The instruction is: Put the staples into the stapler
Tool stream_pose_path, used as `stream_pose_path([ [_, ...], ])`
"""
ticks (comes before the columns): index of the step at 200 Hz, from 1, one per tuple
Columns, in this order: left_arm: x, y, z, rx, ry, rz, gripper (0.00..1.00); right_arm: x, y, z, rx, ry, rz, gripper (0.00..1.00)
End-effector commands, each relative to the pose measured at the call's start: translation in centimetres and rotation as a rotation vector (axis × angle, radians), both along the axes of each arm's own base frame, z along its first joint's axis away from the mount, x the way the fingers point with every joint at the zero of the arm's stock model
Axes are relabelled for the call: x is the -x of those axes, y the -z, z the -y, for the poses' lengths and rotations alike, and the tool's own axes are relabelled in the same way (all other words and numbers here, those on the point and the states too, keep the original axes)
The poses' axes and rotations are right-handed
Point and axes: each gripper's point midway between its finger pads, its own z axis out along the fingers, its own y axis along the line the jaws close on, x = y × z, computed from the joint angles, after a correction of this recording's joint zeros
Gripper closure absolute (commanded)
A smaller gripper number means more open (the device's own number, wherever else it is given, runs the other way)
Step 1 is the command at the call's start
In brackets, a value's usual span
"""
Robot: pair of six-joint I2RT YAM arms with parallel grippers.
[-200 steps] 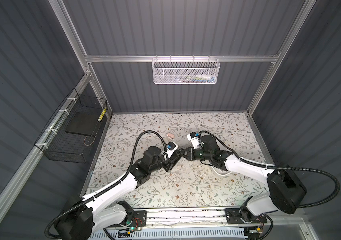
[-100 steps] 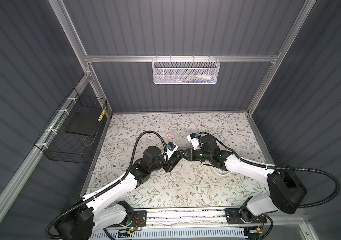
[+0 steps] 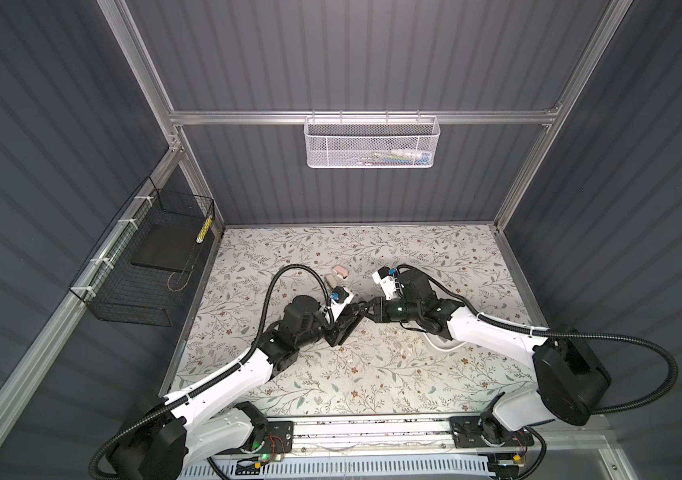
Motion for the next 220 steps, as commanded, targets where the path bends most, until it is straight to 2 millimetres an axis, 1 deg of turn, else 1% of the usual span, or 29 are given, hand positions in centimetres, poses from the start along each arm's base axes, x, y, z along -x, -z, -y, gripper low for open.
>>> stream_pose_path([
  [1,2.8,-7.6,1.2,0.198,0.154,0.159,1.0,-5.5,6.8,10.3,0.345,0.467,-0.045,1.0],
  [25,3.3,-8.1,1.0,0.215,0.17,0.168,1.0,-5.5,6.9,10.5,0.339,0.473,-0.056,1.0],
  [44,3.4,-8.2,1.1,0.214,0.181,0.167,1.0,-5.5,6.7,10.0,0.316,0.458,-0.051,1.0],
  [69,3.3,-7.7,1.4,0.191,0.191,0.152,1.0,-5.3,5.1,8.7,0.282,0.406,-0.007,1.0],
  [81,3.4,-7.4,1.6,0.169,0.21,0.143,1.0,-5.1,4.2,8.3,0.28,0.39,0.029,0.91],
  [86,3.4,-7.4,1.7,0.164,0.221,0.138,1.0,-4.9,3.5,8.0,0.276,0.382,0.054,0.87],
  [98,4.5,-6.9,2.3,0.13,0.306,0.128,1.0,-4.7,2.5,7.6,0.278,0.37,0.098,0.79],
  [102,4.8,-6.8,2.4,0.12,0.335,0.126,1.0,-4.6,2.1,7.5,0.279,0.363,0.116,0.75],
  [112,5.1,-6.5,2.8,0.106,0.368,0.101,1.0,-4.4,1.3,7.2,0.282,0.353,0.148,0.68],
  [142,4.6,-5.4,3.5,0.05,0.386,0.037,1.0,-4.1,0.3,7.0,0.288,0.344,0.189,0.56],
  [160,4.4,-4.7,3.8,0.026,0.397,0.01,1.0,-4.1,-0.2,7.5,0.3,0.356,0.202,0.47],
  [195,3.9,-4.1,3.8,-0.005,0.385,0.001,1.0,-3.9,-2.3,9.1,0.316,0.402,0.265,0.32],
  [220,3.6,-4.1,3.6,-0.014,0.361,0.006,1.0,-3.5,-3.8,10.2,0.315,0.428,0.315,0.28],
])
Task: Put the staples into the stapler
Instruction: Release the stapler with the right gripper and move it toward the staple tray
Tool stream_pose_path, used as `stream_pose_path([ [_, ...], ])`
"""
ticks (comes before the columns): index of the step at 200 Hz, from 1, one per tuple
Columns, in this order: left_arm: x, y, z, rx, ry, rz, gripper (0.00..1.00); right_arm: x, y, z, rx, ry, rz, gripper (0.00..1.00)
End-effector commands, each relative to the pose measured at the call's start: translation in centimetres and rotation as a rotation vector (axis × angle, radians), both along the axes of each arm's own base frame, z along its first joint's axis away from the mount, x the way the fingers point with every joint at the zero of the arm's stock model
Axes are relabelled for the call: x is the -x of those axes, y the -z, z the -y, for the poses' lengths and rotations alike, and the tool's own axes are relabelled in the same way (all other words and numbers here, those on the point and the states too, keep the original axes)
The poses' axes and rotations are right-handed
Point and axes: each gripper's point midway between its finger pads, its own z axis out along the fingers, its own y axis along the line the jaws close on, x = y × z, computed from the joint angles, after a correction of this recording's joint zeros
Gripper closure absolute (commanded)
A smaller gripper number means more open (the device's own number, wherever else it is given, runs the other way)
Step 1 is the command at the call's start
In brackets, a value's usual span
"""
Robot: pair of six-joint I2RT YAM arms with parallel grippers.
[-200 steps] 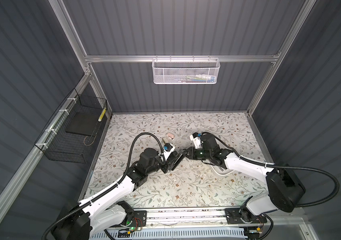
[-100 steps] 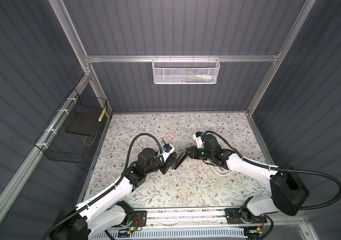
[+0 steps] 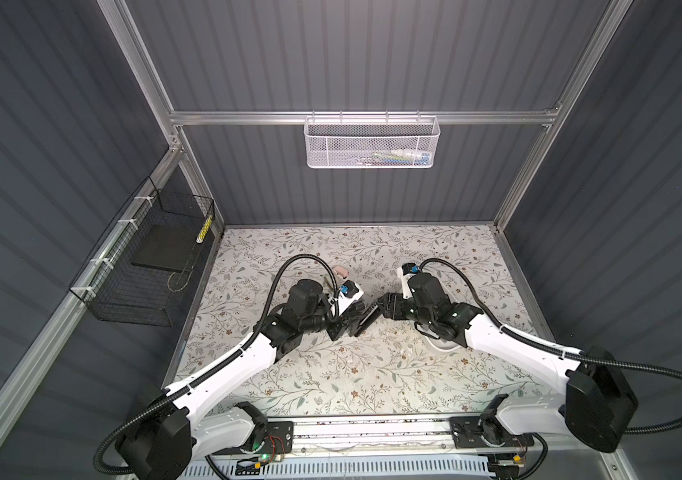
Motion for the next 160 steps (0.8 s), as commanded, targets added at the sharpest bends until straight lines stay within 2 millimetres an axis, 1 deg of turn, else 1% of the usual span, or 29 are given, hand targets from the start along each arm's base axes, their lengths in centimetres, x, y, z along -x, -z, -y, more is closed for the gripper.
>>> stream_pose_path([
  [1,2.8,-2.2,1.5,0.054,0.155,0.015,1.0,-1.6,-2.2,3.2,0.055,0.137,0.124,0.28],
  [33,2.5,-2.0,1.4,0.039,0.138,-0.002,1.0,-1.0,-4.9,4.7,0.064,0.152,0.223,0.23],
  [40,2.4,-2.0,1.4,0.028,0.136,-0.01,1.0,-1.1,-5.1,5.0,0.077,0.157,0.243,0.21],
  [42,2.4,-2.0,1.4,0.025,0.135,-0.012,1.0,-0.9,-5.9,5.3,0.069,0.16,0.263,0.21],
  [45,2.3,-1.9,1.5,0.019,0.135,-0.017,1.0,-0.8,-6.3,5.5,0.068,0.163,0.28,0.2],
  [63,2.1,-1.8,1.8,-0.006,0.148,-0.042,1.0,-0.4,-7.9,6.3,0.079,0.161,0.355,0.15],
  [64,2.1,-1.7,1.8,-0.009,0.149,-0.044,1.0,-0.3,-8.2,6.3,0.076,0.158,0.367,0.14],
  [83,2.1,-1.3,2.2,-0.035,0.175,-0.072,1.0,0.3,-9.5,6.9,0.062,0.155,0.429,0.11],
  [93,2.1,-1.1,2.4,-0.051,0.19,-0.085,1.0,0.7,-10.1,7.1,0.038,0.149,0.465,0.1],
  [110,2.7,-1.0,2.7,-0.072,0.249,-0.112,1.0,1.7,-11.0,6.3,-0.005,0.067,0.567,0.1],
  [126,3.4,-1.8,2.8,-0.08,0.296,-0.109,1.0,3.3,-11.7,5.0,-0.043,-0.058,0.695,0.1],
  [134,3.7,-2.4,2.7,-0.073,0.314,-0.091,1.0,4.7,-11.9,4.2,-0.051,-0.154,0.772,0.1],
  [139,3.8,-2.9,2.7,-0.07,0.321,-0.076,1.0,5.6,-12.0,3.8,-0.054,-0.207,0.813,0.11],
  [149,4.0,-4.0,2.5,-0.061,0.325,-0.053,1.0,6.5,-12.2,3.9,-0.063,-0.235,0.86,0.12],
  [160,3.3,-5.2,2.4,-0.059,0.279,-0.037,1.0,7.0,-12.5,4.6,-0.064,-0.218,0.881,0.12],
])
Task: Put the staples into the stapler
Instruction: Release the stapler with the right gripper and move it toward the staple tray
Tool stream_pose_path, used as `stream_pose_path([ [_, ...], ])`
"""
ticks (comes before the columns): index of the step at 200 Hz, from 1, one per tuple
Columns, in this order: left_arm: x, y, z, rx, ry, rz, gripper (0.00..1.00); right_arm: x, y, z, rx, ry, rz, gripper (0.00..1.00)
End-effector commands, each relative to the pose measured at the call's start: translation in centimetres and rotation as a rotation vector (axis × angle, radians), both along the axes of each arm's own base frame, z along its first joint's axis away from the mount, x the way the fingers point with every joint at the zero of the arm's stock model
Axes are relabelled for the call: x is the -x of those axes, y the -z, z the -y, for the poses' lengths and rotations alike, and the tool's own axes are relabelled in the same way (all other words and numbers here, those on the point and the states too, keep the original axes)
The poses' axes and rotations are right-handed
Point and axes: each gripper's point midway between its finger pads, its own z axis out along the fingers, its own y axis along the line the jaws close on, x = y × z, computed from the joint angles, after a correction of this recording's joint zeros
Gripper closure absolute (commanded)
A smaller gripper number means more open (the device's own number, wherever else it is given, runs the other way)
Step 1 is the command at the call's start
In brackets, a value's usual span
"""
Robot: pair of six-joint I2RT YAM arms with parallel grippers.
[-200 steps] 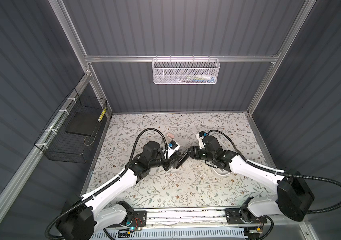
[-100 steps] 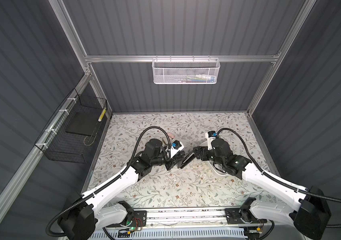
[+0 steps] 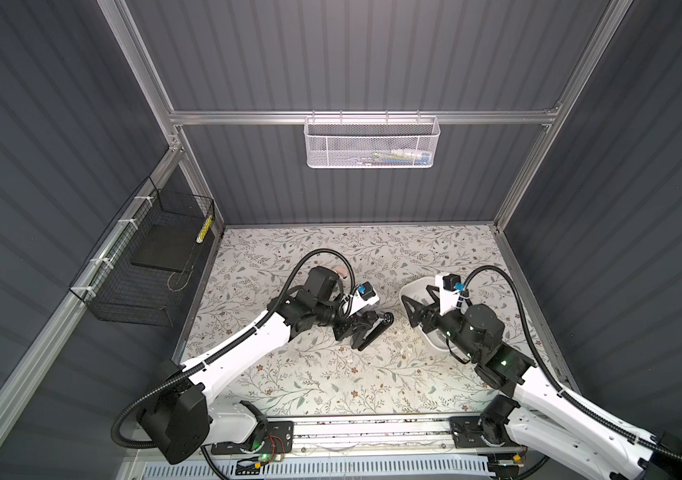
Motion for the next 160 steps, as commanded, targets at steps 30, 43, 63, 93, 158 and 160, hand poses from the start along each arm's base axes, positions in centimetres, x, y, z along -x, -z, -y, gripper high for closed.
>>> stream_pose_path([
  [30,-1.2,-6.9,0.4,0.01,0.014,0.118,1.0,3.0,-4.9,0.0,-0.009,-0.112,0.266,0.13],
  [43,-1.4,-7.6,0.7,-0.023,0.031,0.095,1.0,3.1,-4.8,-0.2,0.006,-0.121,0.258,0.14],
  [63,-2.0,-8.8,0.5,-0.071,0.056,0.155,1.0,3.1,-4.7,-0.6,0.019,-0.145,0.246,0.16],
  [93,-2.2,-7.1,-0.3,-0.128,0.097,0.213,1.0,3.7,-4.8,-1.2,0.026,-0.192,0.254,0.23],
  [158,-0.6,0.2,-1.6,-0.273,0.304,0.227,1.0,3.6,-1.9,-3.2,-0.018,-0.279,0.217,0.48],
  [160,-0.6,0.3,-1.6,-0.275,0.303,0.227,1.0,3.6,-1.8,-3.3,-0.025,-0.28,0.211,0.48],
])
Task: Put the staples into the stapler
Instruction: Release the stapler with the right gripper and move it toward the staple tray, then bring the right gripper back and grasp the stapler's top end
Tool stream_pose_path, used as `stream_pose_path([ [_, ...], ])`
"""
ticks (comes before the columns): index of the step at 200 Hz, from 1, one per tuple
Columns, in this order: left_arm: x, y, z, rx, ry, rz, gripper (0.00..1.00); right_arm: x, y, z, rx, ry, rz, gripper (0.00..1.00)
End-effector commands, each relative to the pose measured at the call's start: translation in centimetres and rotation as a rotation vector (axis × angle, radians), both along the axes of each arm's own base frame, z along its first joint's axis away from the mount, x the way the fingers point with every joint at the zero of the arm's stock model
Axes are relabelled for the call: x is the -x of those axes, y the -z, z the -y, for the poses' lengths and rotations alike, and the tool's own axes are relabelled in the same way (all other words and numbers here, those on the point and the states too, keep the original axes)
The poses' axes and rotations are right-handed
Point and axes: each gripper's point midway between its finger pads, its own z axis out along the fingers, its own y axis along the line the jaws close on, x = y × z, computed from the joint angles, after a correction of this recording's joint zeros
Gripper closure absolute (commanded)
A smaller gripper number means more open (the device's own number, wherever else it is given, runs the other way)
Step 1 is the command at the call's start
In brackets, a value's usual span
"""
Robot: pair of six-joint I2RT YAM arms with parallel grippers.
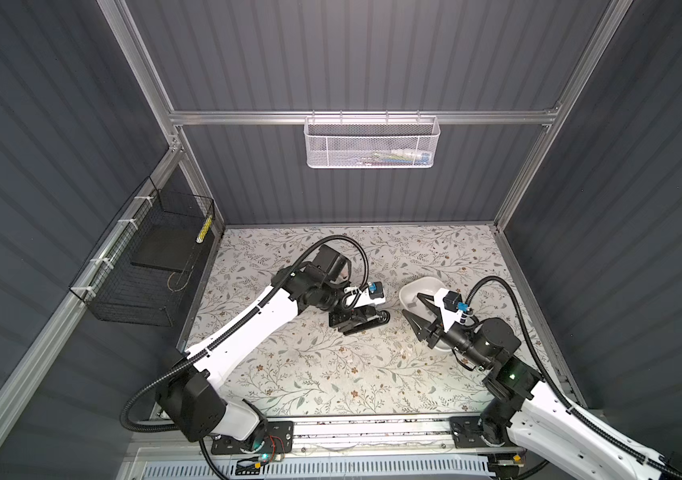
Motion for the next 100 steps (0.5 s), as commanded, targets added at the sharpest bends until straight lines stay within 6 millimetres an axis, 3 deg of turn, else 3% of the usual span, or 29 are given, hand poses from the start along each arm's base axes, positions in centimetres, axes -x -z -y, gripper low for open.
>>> stream_pose_path([
  [1,0.4,1.1,-0.1,-0.011,0.086,0.04,1.0,0.2,1.1,-1.3,-0.053,-0.065,-0.013,0.48],
  [23,-0.3,2.8,-0.5,-0.037,0.044,0.049,1.0,0.5,2.5,-2.8,-0.041,-0.133,-0.105,0.45],
  [38,1.2,2.5,-0.2,0.005,0.122,0.031,1.0,0.8,3.0,-3.1,-0.023,-0.157,-0.11,0.45],
  [58,1.5,3.2,-0.5,0.005,0.119,0.036,1.0,1.7,2.8,-3.8,-0.024,-0.227,-0.096,0.45],
  [74,1.5,3.7,-0.7,-0.004,0.117,0.034,1.0,2.5,3.0,-4.8,0.033,-0.303,-0.135,0.53],
  [100,2.1,2.3,-0.5,0.011,0.161,0.018,1.0,2.2,3.9,-5.1,0.068,-0.311,-0.147,0.61],
])
